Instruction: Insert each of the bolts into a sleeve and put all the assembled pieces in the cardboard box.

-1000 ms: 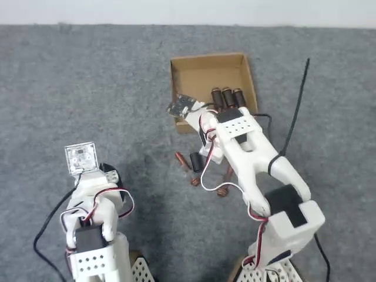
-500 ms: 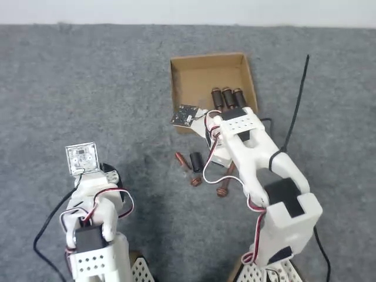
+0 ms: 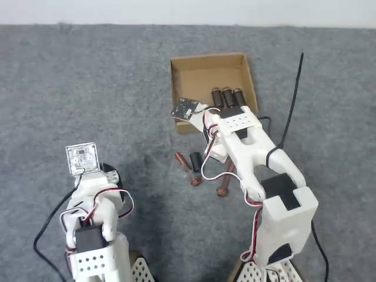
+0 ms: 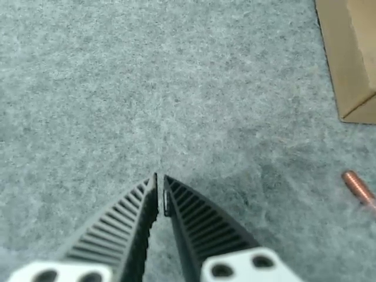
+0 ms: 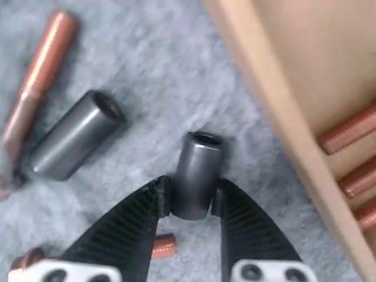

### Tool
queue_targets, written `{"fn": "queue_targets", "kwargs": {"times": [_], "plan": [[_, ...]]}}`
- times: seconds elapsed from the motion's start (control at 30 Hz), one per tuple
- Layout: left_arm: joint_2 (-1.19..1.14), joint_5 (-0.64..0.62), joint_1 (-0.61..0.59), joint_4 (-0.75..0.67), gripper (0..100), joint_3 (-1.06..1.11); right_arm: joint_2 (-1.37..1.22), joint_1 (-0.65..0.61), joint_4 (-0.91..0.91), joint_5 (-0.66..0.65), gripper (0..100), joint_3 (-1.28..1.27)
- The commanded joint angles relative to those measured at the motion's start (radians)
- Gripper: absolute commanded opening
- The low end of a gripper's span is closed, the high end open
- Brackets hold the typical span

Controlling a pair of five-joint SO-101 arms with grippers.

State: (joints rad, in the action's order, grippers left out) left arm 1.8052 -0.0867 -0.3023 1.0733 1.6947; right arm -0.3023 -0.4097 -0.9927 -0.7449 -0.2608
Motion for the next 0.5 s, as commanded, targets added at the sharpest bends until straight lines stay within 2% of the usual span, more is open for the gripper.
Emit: {"fn": "queue_targets", "kwargs": {"times": [0.0, 0.23, 0.47], "plan": [[0.002, 0.011, -0.005, -0.002, 1, -0.01, 0.016, 0.01, 0.018, 0.014, 0.1, 0.058], [0.002, 0.011, -0.005, -0.002, 1, -0.01, 0.025, 0.018, 0.005, 0.014, 2.6, 0.057], [0.002, 0.011, -0.005, -0.008, 1, -0.01, 0.025, 0.025, -0.189, 0.018, 2.6, 0.157]]}}
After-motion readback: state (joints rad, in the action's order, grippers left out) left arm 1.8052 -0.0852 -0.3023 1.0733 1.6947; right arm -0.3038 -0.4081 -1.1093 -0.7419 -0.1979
